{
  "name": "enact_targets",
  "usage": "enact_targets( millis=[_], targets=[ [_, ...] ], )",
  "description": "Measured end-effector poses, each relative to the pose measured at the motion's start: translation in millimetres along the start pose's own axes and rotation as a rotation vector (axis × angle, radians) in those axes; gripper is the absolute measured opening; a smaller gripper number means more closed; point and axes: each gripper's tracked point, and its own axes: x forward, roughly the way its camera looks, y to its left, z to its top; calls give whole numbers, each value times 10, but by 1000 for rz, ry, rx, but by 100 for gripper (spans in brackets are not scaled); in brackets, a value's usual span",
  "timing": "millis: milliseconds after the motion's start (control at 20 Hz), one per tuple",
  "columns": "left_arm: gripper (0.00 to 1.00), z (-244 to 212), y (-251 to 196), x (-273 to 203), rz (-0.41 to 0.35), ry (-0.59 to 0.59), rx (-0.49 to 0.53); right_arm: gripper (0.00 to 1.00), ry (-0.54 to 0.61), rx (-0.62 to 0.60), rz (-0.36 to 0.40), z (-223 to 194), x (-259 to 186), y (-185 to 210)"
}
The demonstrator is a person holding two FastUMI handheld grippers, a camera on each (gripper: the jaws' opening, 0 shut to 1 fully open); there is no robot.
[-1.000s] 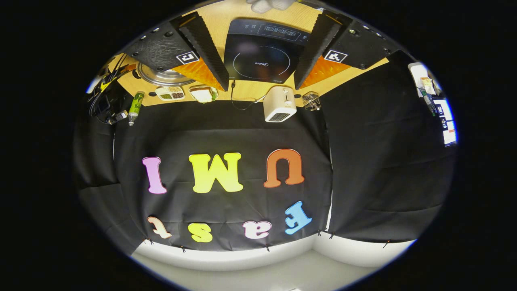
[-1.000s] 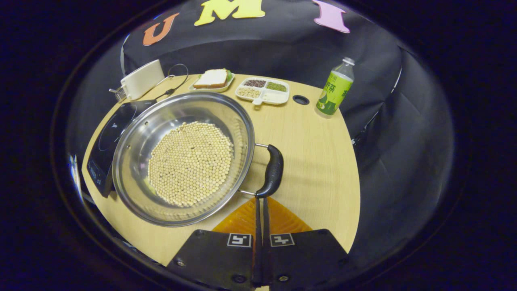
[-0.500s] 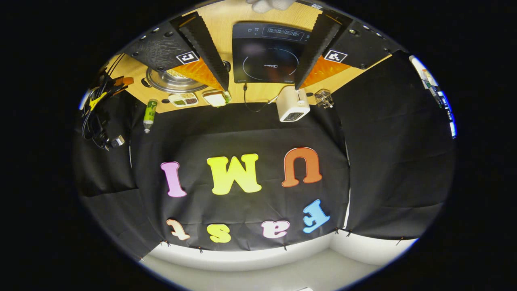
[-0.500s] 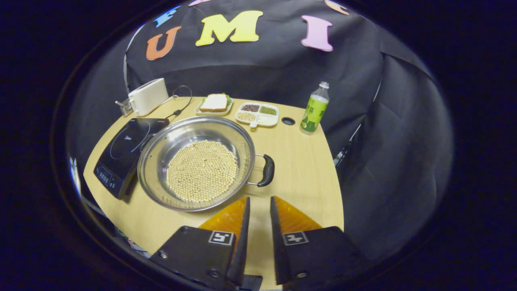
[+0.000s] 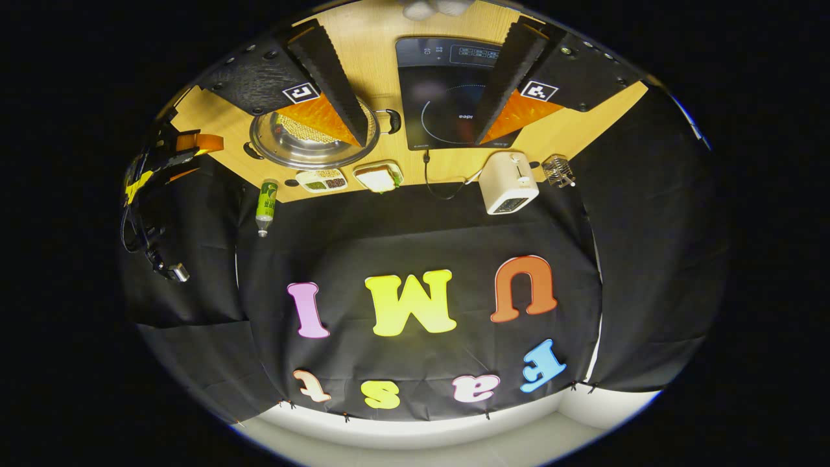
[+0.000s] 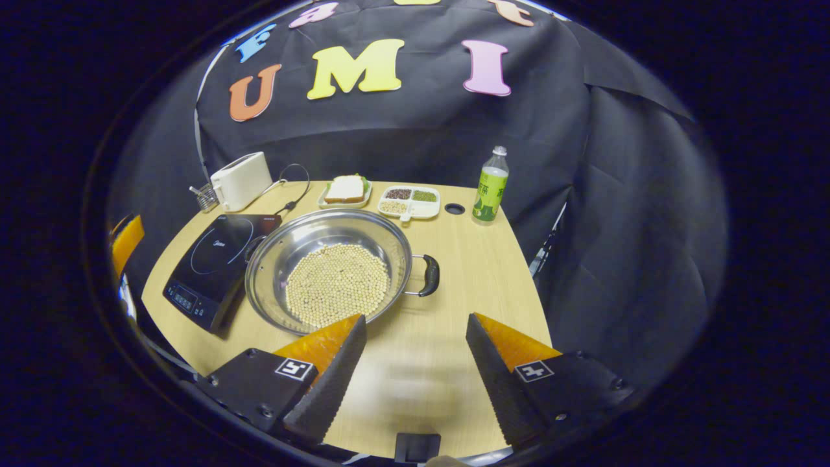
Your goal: First push the handle of the pot to place it horizontally, then grasp the pot with both hands and set it on the induction cooktop.
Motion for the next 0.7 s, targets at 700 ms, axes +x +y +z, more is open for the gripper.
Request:
enact_targets(
  millis=[700],
  targets=[
    [97, -1121, -468, 1513, -60, 325, -23, 99, 117, -20, 73, 208, 1086, -53]
  ],
)
